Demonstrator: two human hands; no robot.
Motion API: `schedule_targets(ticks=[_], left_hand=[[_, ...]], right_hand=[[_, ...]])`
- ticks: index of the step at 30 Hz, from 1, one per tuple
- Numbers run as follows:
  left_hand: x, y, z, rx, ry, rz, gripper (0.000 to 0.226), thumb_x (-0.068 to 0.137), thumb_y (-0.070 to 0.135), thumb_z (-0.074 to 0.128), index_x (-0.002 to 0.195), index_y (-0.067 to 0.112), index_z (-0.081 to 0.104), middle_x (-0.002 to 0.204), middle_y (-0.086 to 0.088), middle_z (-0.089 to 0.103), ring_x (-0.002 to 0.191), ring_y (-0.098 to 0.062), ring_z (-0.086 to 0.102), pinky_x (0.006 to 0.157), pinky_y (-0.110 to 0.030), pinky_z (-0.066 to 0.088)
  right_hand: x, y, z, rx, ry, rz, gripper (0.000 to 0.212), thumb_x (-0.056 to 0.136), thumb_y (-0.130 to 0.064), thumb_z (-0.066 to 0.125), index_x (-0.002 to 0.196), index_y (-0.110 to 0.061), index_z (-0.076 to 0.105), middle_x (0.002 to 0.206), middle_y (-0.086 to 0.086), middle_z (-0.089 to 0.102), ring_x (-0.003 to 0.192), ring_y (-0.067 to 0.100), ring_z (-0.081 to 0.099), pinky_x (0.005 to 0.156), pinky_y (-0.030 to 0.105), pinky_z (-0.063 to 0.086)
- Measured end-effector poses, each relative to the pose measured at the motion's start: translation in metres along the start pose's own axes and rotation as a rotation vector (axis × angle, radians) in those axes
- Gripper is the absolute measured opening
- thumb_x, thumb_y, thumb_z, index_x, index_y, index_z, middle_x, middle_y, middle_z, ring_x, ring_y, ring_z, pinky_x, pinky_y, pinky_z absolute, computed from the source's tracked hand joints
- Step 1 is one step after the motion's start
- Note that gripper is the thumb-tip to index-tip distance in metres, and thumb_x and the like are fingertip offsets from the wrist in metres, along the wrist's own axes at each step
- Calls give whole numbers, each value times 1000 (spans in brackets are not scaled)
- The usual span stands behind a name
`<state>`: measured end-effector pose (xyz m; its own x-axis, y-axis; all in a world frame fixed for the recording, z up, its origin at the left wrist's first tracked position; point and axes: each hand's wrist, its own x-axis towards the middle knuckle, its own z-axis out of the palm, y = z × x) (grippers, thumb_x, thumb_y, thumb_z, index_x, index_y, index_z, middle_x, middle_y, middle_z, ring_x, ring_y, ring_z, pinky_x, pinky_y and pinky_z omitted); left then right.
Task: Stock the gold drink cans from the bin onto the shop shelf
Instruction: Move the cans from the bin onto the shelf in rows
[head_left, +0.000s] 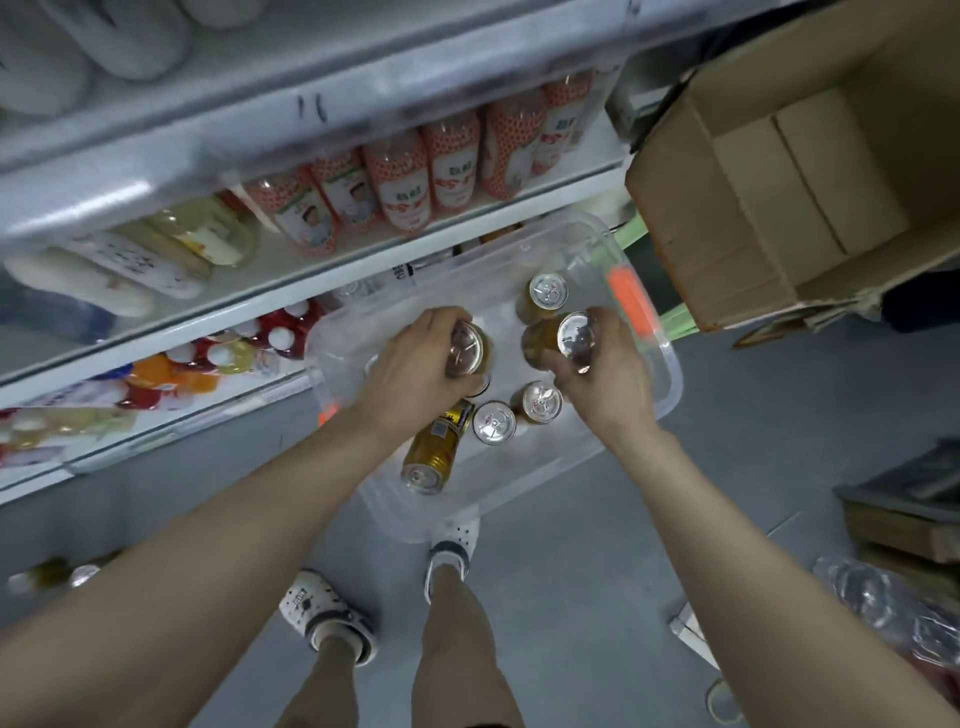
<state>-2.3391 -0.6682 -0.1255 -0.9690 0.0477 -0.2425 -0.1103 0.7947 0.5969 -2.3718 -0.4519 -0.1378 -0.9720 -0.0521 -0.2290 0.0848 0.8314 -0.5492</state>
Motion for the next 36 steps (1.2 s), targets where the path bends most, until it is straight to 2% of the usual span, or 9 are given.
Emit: schedule_targets(ticks=[4, 7, 13, 16, 20, 22, 26, 34, 36], left_hand=[[-57, 6, -72, -44, 58, -16, 66, 73, 43, 75, 131, 23, 50, 128, 2, 54, 117, -19, 51, 95, -30, 38], [-100, 2, -129, -57, 131, -19, 65, 70, 55, 66, 128, 30, 51, 124, 4, 57, 114, -18, 54, 91, -29, 38], [-193, -16, -246, 44, 290, 77, 58, 75, 62, 51, 120, 26, 54, 117, 4, 61, 107, -19, 56, 83, -30, 41], [-239, -27, -301, 72, 357, 70, 51, 80, 59, 57, 121, 29, 53, 116, 8, 61, 107, -16, 55, 83, -30, 39], [-295, -48, -370, 110, 449, 50, 51, 81, 60, 58, 121, 29, 54, 117, 6, 62, 102, -16, 57, 85, -34, 46], [-322, -59, -401, 147, 506, 45, 55, 80, 65, 55, 122, 30, 54, 119, 7, 62, 104, -15, 57, 87, -34, 46], [-370, -74, -457, 142, 599, 17, 56, 77, 68, 54, 122, 34, 54, 121, 11, 62, 106, -11, 57, 90, -35, 47], [-418, -88, -550, 192, 721, 0, 58, 79, 66, 57, 125, 31, 54, 122, 10, 61, 110, -14, 57, 89, -35, 47], [-417, -87, -570, 211, 755, -1, 59, 80, 65, 57, 127, 28, 54, 125, 8, 60, 111, -15, 56, 88, -33, 46]], right_hand=[[-39, -58, -32, 24, 21, -43, 56, 85, -46, 64, 127, -13, 48, 117, 5, 55, 98, 26, 58, 82, 39, 47], [-68, -109, -53, 43, 48, -118, 54, 87, -55, 57, 125, -18, 48, 115, 2, 56, 99, 23, 57, 83, 42, 49], [-128, -236, -80, 109, 29, -310, 54, 89, -55, 56, 128, -18, 49, 124, 1, 55, 112, 16, 51, 86, 27, 37], [-157, -302, -85, 142, 27, -411, 48, 88, -56, 56, 119, -20, 52, 112, -4, 59, 103, 13, 54, 81, 28, 39], [-190, -383, -87, 167, 23, -497, 42, 82, -65, 56, 101, -28, 53, 90, -13, 63, 83, 11, 63, 69, 33, 48], [-207, -422, -88, 168, 24, -559, 42, 81, -67, 56, 99, -29, 53, 88, -15, 63, 81, 7, 62, 69, 33, 50], [-236, -494, -97, 156, 44, -701, 42, 80, -65, 59, 104, -31, 54, 91, -19, 61, 83, -3, 57, 67, 22, 43], [-254, -617, -122, 97, 126, -917, 56, 78, -67, 61, 117, -27, 57, 99, -9, 64, 85, 12, 62, 69, 26, 50], [-244, -645, -130, 62, 145, -925, 55, 80, -64, 60, 120, -27, 56, 102, -7, 64, 89, 15, 61, 75, 30, 50]])
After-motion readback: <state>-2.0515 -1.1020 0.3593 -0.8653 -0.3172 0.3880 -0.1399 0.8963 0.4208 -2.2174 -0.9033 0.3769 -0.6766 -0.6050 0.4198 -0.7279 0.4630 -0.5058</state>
